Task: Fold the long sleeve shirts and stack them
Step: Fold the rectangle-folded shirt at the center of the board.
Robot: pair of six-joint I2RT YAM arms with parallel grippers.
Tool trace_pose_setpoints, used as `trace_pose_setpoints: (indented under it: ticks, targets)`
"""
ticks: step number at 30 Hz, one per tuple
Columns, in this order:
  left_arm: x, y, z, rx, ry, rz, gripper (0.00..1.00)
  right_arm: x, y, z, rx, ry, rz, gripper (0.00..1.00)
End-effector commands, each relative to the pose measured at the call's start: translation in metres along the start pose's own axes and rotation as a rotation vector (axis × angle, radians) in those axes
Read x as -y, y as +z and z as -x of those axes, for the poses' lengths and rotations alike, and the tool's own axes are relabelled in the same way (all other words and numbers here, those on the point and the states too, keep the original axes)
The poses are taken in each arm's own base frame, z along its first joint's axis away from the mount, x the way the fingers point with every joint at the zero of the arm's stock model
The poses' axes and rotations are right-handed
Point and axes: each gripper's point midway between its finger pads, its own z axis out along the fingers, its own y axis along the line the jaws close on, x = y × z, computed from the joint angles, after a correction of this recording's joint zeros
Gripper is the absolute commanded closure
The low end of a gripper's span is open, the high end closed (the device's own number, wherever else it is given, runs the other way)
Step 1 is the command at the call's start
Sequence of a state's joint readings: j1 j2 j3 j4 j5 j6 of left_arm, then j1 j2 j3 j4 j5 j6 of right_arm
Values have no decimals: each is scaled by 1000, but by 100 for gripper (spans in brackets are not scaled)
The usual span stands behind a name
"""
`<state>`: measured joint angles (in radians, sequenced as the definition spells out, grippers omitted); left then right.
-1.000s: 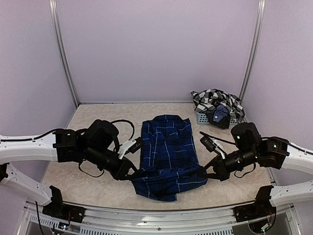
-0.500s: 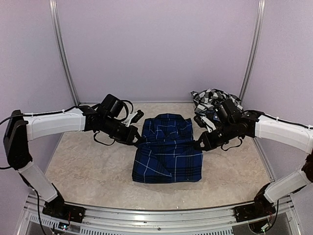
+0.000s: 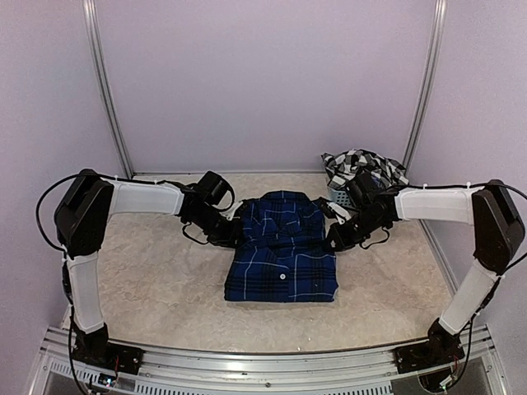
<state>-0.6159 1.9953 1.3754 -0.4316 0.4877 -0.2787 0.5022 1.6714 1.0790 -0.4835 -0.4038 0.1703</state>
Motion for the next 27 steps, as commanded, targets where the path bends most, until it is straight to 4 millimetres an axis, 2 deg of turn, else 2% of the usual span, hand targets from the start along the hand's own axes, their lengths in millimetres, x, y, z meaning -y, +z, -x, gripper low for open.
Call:
trace_pose_setpoints:
  ticks: [1,5,7,10,13,16,18,21,24,27]
  targets:
    - [-25,3,1,-10,-12,94,100,14,6,12,30,-26,-33,94]
    - [-41,5,-3,-17,-32,150,99,23,15,6,12,-15,-58,87]
    - [-45,5,-2,-7,-33,175,88,24,15,7,13,-14,-65,84]
    - [-44,-2,5,28,-25,189,80,21,5,15,45,-27,-73,81]
    - [-42,-11,14,67,-16,202,67,19,-5,24,82,-49,-86,75]
    - [-40,-20,21,96,-11,225,64,17,-12,34,107,-67,-95,66]
    - [-42,-29,27,128,-15,259,62,16,-17,42,128,-75,-107,59]
    - [-39,-52,38,216,-14,298,55,14,-27,51,162,-88,-122,48]
    - [-28,-80,47,317,-3,312,46,9,-37,57,186,-97,-117,38]
    - [-7,-94,49,376,18,260,41,-2,-42,52,183,-89,-82,33]
